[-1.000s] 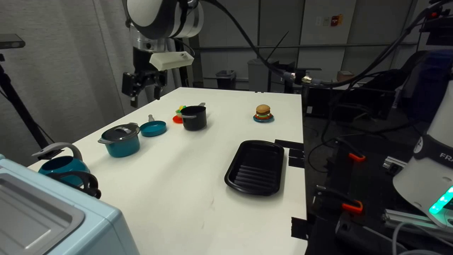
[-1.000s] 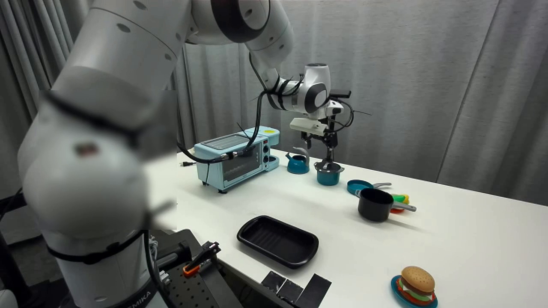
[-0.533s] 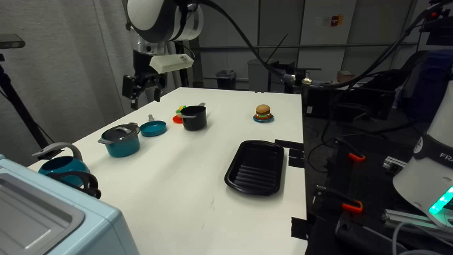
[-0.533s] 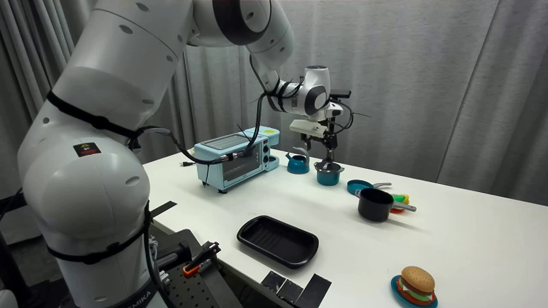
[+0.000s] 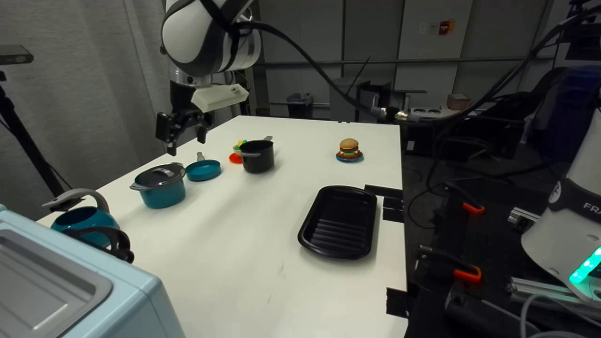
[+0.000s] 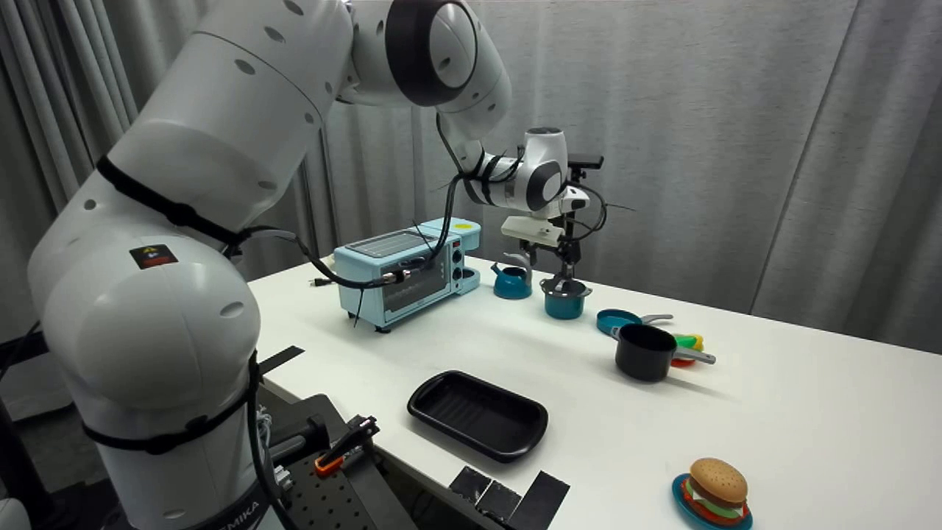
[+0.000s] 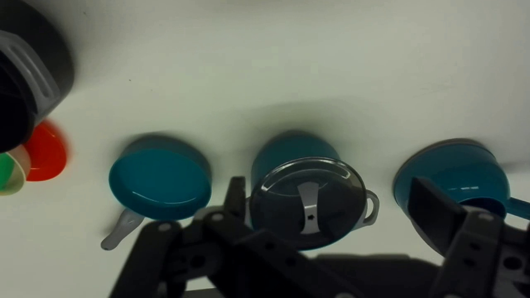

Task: Take lid from the blue pot and put it on the table

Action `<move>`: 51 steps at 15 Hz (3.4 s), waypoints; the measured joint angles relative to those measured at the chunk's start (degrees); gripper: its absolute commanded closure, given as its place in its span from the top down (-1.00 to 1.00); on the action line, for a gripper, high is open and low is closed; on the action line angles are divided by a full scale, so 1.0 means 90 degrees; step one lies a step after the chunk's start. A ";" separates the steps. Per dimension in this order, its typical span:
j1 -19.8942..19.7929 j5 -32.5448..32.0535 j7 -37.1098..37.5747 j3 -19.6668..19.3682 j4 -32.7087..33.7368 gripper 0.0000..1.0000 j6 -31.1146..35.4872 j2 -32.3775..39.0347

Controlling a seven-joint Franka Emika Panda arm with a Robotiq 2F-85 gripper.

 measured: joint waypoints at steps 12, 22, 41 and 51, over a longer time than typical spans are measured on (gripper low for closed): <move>0.0136 -0.0007 0.0000 -0.0012 0.1369 1.00 0.0459 0.1323; 0.0268 -0.0007 -0.0042 -0.0013 0.2149 1.00 0.0949 0.2096; 0.0528 -0.0006 -0.0058 0.0108 0.2809 -0.93 0.1292 0.2734; 0.0447 -0.0006 -0.0152 0.0258 0.1536 -0.93 0.0856 0.2212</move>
